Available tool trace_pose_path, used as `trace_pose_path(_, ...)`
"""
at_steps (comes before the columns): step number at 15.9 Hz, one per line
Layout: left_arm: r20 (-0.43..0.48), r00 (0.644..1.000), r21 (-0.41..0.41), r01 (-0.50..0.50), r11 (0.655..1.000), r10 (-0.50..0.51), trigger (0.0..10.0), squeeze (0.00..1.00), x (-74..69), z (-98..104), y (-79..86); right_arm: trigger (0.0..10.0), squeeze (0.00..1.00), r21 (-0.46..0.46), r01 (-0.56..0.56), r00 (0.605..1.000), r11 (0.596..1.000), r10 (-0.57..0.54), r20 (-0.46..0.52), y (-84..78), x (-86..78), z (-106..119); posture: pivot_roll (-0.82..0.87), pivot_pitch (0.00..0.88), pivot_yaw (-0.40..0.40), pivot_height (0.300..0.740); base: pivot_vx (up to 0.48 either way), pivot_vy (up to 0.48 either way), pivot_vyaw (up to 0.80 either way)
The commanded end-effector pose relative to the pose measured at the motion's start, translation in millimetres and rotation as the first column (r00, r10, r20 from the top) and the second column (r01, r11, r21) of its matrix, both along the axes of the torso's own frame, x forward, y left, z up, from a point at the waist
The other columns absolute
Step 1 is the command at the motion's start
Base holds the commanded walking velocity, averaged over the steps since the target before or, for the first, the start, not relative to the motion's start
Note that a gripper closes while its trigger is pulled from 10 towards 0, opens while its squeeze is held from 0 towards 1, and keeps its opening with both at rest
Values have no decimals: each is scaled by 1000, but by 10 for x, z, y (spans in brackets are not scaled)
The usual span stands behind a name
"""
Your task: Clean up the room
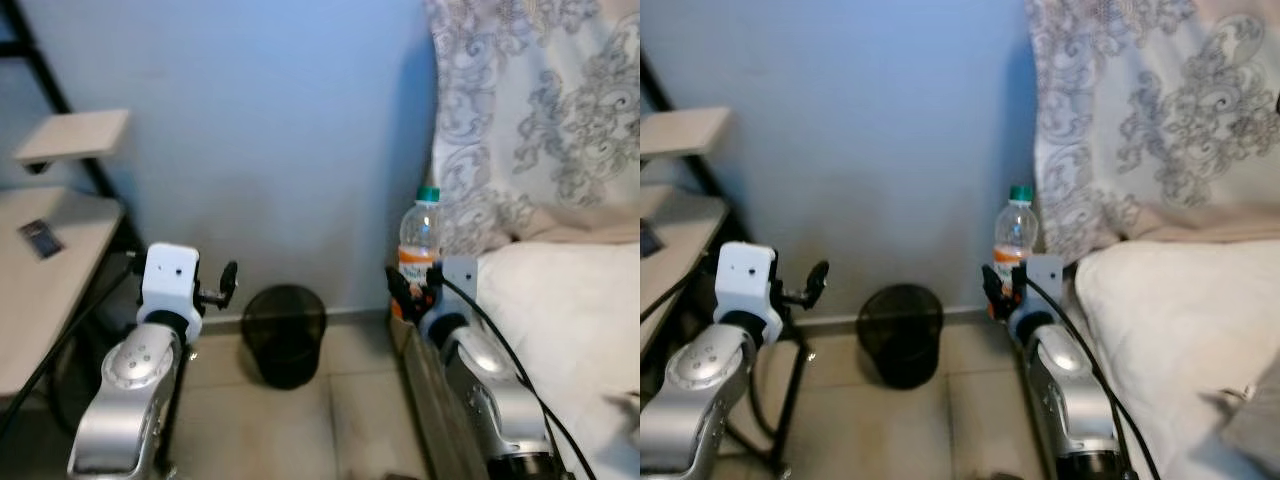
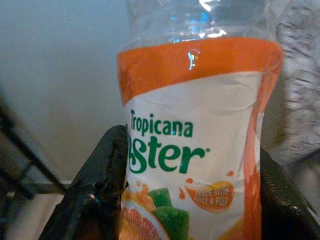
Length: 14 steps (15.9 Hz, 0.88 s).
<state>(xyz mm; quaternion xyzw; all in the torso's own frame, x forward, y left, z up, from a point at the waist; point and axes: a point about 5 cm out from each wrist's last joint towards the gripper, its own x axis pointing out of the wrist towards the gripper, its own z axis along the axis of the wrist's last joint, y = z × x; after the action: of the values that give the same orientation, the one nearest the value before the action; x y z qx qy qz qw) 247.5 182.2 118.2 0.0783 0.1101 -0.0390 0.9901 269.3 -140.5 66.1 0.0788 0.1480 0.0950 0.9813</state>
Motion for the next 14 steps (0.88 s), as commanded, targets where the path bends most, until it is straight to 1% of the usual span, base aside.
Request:
trace_pose_path(1, 14, 1000, 15, 8, 1000, -8, 10000, 0, 14, 41, 5, 10000, 0, -14, 4, 1000, 1000, -4, 18, -19, 28, 16, 43, 0, 34, 740, 420, 0, 0)
trace_pose_path(8, 11, 1000, 15, 17, 1000, -17, 10000, 0, 16, 28, -14, 10000, 0, -45, -18, 1000, 999, 19, 14, -58, -8, -47, 43, 0, 26, 740, 420, 0, 0)
trace_pose_path(9, 9, 1000, 16, 19, 1000, -20, 10000, 0, 15, 21, -19, 10000, 0, -64, -67, 998, 996, 67, 2, -43, -23, -69, 43, 0, 23, 740, 420, 0, 781)
trace_pose_path(10, 9, 1000, 17, 20, 1000, -20, 10000, 0, 13, 20, -22, 10000, 0, -82, -80, 997, 993, 81, 0, -41, -29, -75, 43, 0, 21, 740, 420, 0, 781)
trace_pose_path(11, 9, 1000, 18, 23, 1000, -23, 10000, 0, 11, 18, -22, 10000, 0, -60, -69, 998, 996, 69, -5, -42, -32, -84, 43, 0, 18, 740, 420, 0, 781)
trace_pose_path(12, 7, 1000, 20, 28, 999, -28, 10000, 0, 4, 14, -26, 10000, 0, -36, -33, 999, 999, 32, -28, -61, -35, -108, 44, 0, 13, 740, 420, 0, 0)
trace_pose_path(14, -3, 999, 35, 52, 998, -52, 10000, 0, -28, -10, -55, 10000, 0, -45, -51, 998, 998, 50, -24, -84, -5, -95, 46, 0, 5, 740, 420, 0, 0)
